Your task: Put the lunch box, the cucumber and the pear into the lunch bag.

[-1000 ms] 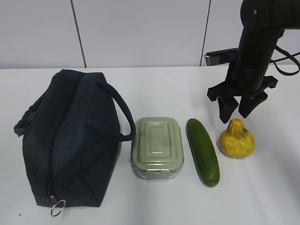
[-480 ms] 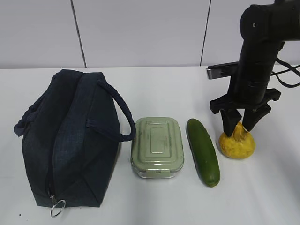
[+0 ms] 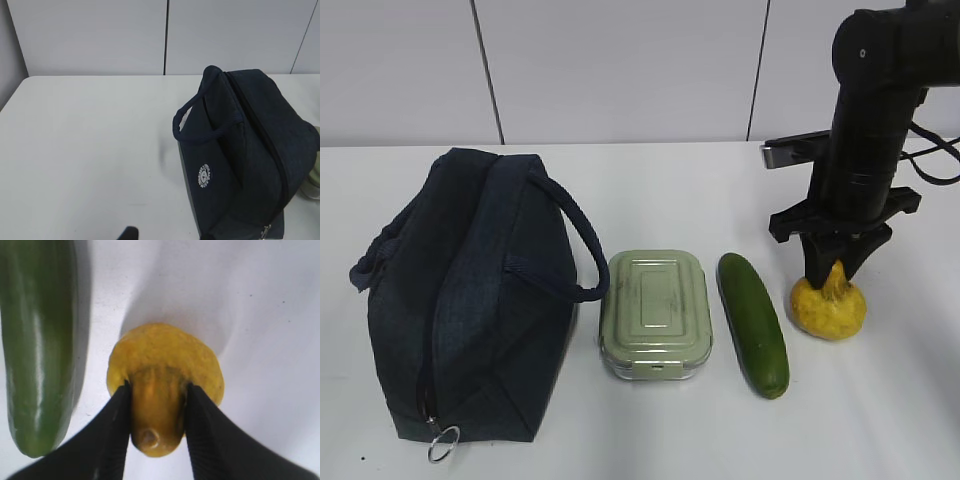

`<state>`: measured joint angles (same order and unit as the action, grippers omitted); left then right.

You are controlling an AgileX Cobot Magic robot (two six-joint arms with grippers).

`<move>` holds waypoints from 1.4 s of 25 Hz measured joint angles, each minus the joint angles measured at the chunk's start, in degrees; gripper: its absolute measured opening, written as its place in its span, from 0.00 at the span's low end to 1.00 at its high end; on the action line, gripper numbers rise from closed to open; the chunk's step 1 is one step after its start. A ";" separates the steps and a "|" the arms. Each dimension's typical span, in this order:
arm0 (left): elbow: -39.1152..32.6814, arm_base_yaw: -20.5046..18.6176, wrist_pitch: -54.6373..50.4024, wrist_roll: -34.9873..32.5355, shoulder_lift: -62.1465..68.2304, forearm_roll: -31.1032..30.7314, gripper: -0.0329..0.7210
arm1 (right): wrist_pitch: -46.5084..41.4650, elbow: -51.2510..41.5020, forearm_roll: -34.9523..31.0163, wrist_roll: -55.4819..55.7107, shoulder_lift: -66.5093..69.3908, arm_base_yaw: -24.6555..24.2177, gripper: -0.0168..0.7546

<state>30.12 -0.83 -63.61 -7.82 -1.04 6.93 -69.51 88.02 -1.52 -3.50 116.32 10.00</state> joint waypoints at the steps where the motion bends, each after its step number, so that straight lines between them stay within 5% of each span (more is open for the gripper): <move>1: 0.00 0.00 0.00 0.00 0.00 0.00 0.36 | 0.00 0.00 0.11 0.00 0.00 0.00 0.37; 22: 0.00 0.00 0.00 0.00 0.00 0.61 0.36 | 0.00 0.00 0.11 0.00 0.00 0.00 0.36; 29: 0.61 0.00 2.80 -0.07 4.30 7.77 0.36 | 0.00 0.00 0.11 0.00 0.00 0.00 0.36; 35: 3.79 0.00 6.55 -3.30 20.98 20.27 0.42 | 0.00 0.00 0.11 0.00 0.00 0.00 0.36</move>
<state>33.91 -0.83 -57.06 -11.12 19.94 27.20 -69.51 88.02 -1.41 -3.50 116.32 10.00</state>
